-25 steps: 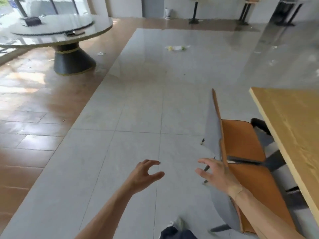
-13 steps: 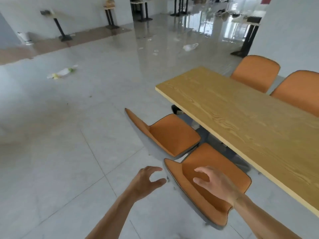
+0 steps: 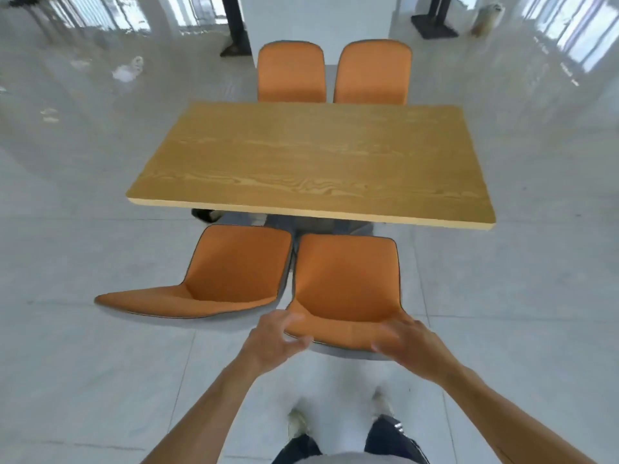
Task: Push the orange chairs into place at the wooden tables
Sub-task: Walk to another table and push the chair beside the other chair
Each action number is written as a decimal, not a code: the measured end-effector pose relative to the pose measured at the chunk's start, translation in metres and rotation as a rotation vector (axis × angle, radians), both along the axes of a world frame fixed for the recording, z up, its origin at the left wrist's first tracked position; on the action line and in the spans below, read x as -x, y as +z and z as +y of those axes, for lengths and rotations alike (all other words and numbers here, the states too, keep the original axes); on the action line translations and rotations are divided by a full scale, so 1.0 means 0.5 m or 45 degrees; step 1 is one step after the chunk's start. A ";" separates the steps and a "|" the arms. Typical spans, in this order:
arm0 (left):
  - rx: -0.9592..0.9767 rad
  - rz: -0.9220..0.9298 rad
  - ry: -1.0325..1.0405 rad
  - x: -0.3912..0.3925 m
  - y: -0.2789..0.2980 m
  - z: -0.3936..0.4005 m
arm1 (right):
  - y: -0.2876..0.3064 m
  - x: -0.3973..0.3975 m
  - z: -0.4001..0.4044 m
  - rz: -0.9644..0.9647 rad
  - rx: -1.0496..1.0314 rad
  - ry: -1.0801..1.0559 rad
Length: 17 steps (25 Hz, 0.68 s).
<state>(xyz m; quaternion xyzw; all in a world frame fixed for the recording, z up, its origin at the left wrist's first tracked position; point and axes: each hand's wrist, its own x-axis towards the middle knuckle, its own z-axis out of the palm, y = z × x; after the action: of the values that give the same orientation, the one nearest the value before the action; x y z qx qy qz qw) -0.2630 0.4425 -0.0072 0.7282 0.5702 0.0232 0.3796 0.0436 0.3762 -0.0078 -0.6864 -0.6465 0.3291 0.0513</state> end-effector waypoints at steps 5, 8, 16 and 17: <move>0.005 0.123 -0.276 -0.010 -0.043 0.011 | -0.031 0.033 -0.075 -0.121 -0.046 -0.112; 0.003 0.130 -0.291 -0.027 -0.061 0.013 | -0.039 0.040 -0.059 -0.164 -0.004 -0.123; -0.054 0.201 -0.226 -0.075 -0.102 -0.007 | -0.071 0.039 -0.017 -0.276 0.083 -0.089; -0.078 0.217 -0.227 -0.077 -0.106 -0.005 | -0.073 0.038 -0.015 -0.299 0.075 -0.074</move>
<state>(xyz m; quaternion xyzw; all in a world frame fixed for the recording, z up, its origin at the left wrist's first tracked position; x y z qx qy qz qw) -0.2247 0.4398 -0.0601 0.7866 0.5324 -0.0552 0.3078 0.0246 0.3686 -0.0441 -0.7399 -0.6179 0.2637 -0.0354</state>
